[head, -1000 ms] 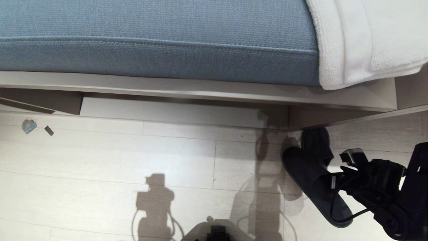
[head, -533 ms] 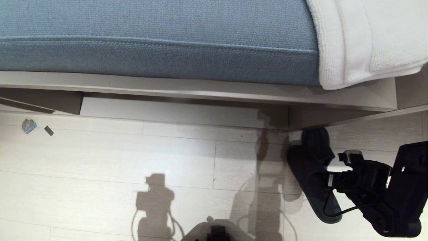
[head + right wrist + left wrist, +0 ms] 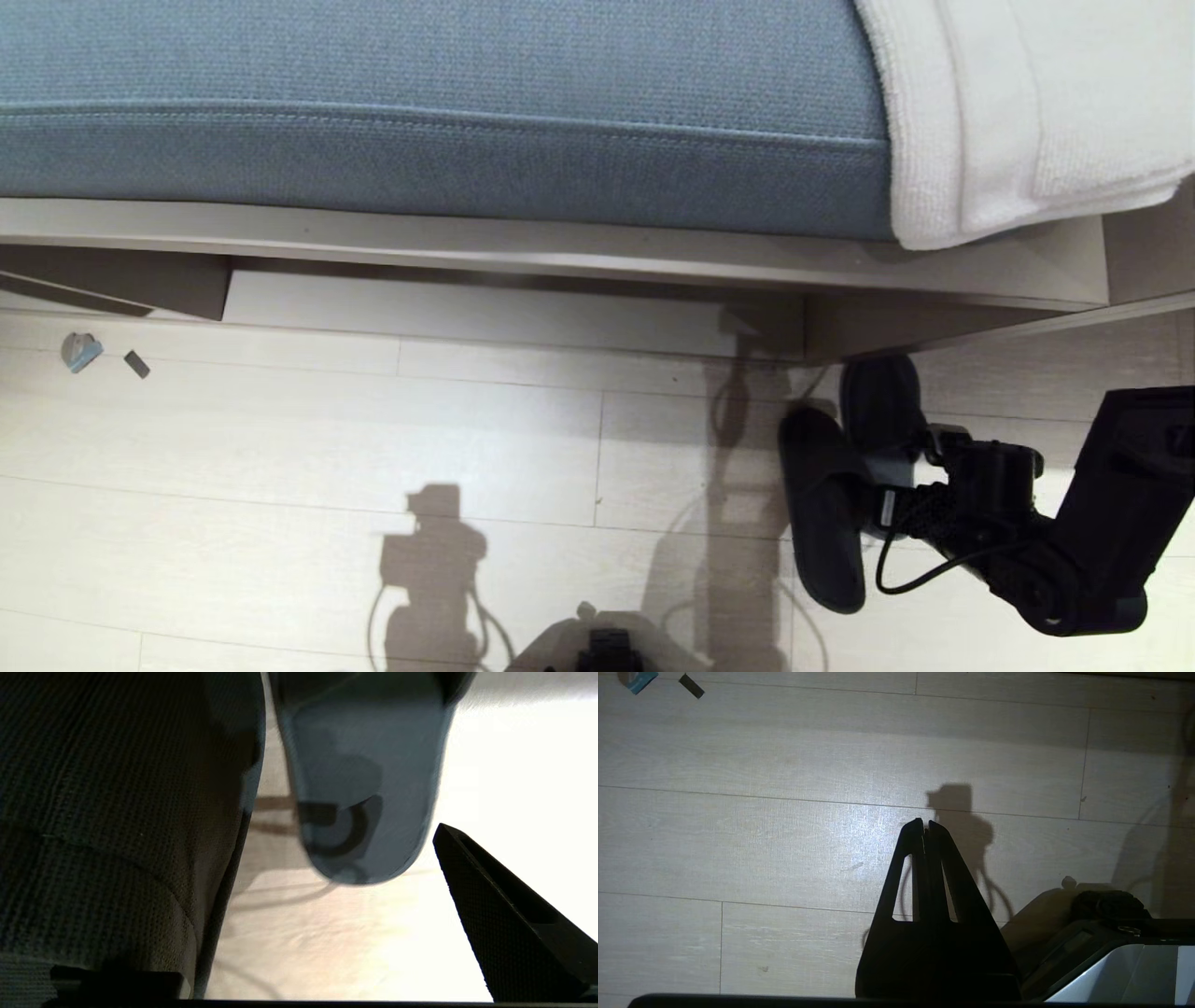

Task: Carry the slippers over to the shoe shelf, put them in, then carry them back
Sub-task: Place the slippers on the floor

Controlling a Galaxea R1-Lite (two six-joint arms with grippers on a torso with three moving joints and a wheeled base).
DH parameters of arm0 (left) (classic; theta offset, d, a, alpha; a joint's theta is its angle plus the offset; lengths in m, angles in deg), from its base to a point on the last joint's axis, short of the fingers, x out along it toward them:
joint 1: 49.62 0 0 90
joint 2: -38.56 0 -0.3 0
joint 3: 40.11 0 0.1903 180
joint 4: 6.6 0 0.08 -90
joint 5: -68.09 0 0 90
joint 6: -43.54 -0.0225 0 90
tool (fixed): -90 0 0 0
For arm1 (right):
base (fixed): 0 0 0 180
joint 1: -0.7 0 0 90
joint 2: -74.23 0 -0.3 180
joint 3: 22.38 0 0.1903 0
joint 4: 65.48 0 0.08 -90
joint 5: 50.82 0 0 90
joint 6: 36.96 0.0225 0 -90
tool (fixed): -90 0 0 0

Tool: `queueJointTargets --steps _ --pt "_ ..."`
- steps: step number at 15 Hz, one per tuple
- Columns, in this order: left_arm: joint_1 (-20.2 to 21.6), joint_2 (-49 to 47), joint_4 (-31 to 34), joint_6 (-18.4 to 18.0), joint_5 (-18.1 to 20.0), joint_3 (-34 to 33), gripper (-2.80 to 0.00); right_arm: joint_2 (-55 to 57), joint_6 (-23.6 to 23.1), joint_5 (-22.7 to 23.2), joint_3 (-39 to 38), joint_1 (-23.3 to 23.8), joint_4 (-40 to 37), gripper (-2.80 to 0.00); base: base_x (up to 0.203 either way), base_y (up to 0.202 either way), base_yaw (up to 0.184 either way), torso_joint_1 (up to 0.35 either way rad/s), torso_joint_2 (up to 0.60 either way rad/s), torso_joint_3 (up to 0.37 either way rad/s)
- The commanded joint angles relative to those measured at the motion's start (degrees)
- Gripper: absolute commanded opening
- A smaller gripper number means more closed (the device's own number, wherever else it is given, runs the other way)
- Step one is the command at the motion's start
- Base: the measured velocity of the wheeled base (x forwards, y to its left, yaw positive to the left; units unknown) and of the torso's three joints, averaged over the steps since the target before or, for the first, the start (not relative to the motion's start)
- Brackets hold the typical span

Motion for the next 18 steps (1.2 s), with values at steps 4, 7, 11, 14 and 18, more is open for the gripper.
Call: queueJointTargets --steps 4,7,11,14,18 --pt "0.1 0.0 0.0 0.0 0.0 -0.4 -2.80 -2.3 2.1 0.6 6.1 1.6 -6.2 0.00 0.000 0.000 0.000 0.000 0.00 0.000" --pt "0.0 0.0 0.0 0.0 0.0 -0.4 -2.80 -4.8 1.6 4.1 8.0 3.0 -12.7 0.00 0.000 0.000 0.000 0.000 0.00 0.000" --pt "0.1 0.0 0.0 0.0 0.0 -0.4 -2.80 -5.5 1.7 9.8 11.3 5.7 -13.7 0.00 0.000 0.000 0.000 0.000 0.00 0.000" --pt "0.1 0.0 0.0 0.0 0.0 -0.4 -2.80 -5.7 -1.6 13.7 13.6 5.8 -15.7 0.00 0.000 0.000 0.000 0.000 0.00 0.000" --pt "0.0 0.0 0.0 0.0 0.0 -0.4 -2.80 -6.8 -3.7 15.2 12.3 5.8 -15.8 0.00 0.000 0.000 0.000 0.000 0.00 0.000"
